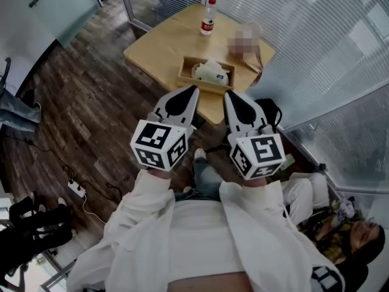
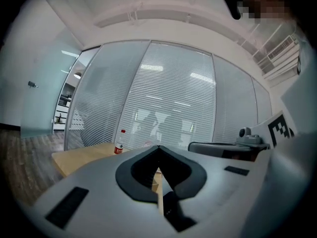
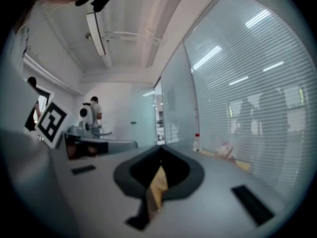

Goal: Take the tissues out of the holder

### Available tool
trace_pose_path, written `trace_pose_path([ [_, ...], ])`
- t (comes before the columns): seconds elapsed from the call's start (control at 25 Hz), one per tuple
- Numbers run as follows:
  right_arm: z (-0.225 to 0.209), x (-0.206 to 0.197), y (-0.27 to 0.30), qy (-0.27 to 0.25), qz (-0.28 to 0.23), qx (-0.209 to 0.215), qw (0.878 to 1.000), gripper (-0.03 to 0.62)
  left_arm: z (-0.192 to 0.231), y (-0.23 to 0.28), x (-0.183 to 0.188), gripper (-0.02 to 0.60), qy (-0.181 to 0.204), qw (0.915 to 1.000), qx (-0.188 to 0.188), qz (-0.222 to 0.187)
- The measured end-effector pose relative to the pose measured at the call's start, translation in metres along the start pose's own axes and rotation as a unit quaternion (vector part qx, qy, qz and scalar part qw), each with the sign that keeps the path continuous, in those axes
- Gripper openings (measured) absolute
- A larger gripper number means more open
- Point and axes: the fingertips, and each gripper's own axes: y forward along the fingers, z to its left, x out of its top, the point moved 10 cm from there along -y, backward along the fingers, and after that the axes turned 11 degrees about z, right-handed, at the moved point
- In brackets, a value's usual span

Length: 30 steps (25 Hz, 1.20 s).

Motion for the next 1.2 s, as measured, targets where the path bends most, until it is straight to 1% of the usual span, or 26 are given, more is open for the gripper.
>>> trace_pose_path([
  [0.2, -0.027, 0.009, 0.033, 0.007, 0.01, 0.012, 1.0, 0.012, 0.018, 0.032, 0.012, 0.009, -0.001, 1.0, 0.005, 0.004],
  [0.4, -0.045, 0.019, 0.057, 0.006, 0.019, 0.025, 0.999, 0.012, 0.032, 0.051, 0.019, 0.009, -0.012, 0.9997, 0.02, 0.01],
  [0.72, -0.085, 0.021, 0.098, -0.001, 0.035, 0.038, 0.999, 0.012, 0.053, 0.099, 0.024, 0.009, -0.01, 0.9997, 0.021, 0.011],
  [1.0, -0.099, 0.022, 0.12, -0.001, 0.045, 0.066, 0.997, 0.012, 0.06, 0.121, 0.02, 0.009, -0.028, 0.999, 0.032, 0.015],
  [1.2, -0.104, 0.021, 0.127, 0.004, 0.046, 0.078, 0.996, 0.012, 0.063, 0.126, 0.022, 0.009, -0.024, 0.9989, 0.037, 0.016],
])
